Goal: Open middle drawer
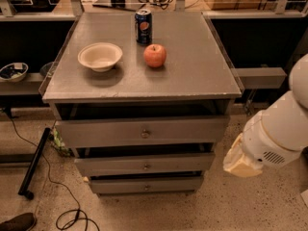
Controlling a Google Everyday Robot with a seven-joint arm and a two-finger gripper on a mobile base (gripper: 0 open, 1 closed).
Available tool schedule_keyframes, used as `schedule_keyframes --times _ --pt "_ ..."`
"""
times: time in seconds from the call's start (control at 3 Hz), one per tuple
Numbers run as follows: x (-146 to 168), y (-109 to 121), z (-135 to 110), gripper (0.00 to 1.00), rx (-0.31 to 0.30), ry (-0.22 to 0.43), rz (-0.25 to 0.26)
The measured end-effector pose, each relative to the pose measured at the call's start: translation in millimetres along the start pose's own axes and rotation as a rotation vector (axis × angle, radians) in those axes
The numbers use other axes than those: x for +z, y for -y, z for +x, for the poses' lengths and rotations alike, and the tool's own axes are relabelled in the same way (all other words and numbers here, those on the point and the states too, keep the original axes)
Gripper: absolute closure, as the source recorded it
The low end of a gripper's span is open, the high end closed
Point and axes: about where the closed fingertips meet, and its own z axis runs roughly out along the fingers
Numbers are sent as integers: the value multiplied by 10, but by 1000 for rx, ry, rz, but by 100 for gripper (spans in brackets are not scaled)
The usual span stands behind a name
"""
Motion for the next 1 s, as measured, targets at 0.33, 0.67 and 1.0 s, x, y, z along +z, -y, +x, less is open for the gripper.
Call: schedule_keyframes --times 0.33,0.67,1.0 --pt "353 -23 0 100 39 -1 -32" --pt "619 8 -3 100 76 5 -42" --pt "817 44 -92 100 91 25 -60"
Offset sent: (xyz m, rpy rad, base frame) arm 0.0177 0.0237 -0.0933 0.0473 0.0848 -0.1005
